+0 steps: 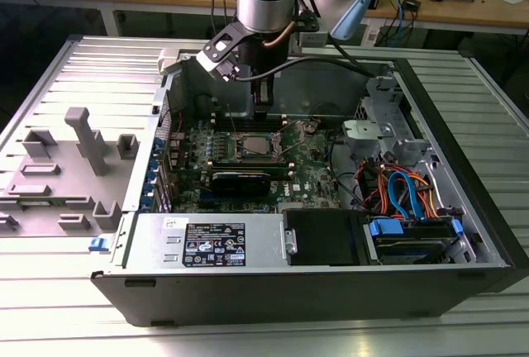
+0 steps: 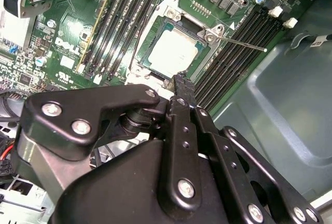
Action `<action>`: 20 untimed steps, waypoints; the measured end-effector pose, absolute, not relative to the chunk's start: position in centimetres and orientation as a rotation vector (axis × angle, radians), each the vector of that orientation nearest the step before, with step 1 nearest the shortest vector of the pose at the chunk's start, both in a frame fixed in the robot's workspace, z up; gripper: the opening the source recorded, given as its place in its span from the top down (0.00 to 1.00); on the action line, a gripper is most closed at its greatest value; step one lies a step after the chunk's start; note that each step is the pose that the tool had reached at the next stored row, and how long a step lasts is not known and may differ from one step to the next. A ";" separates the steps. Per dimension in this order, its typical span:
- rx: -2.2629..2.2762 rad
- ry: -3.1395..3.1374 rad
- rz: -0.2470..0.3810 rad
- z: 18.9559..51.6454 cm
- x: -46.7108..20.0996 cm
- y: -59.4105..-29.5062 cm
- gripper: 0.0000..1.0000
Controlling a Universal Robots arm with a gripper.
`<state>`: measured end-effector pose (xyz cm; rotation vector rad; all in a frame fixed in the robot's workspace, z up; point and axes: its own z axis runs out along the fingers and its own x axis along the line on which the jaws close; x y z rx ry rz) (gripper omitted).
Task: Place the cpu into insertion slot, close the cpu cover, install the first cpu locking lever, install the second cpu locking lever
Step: 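Close the cpu cover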
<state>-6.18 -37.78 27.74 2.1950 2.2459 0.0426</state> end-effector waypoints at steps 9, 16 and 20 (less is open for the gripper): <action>2.195 2.246 0.043 27.7 -5.9 -37.8 0.89; 2.195 2.246 0.043 27.7 -5.8 -37.8 0.89; 2.195 2.246 0.043 27.7 -5.7 -37.8 0.89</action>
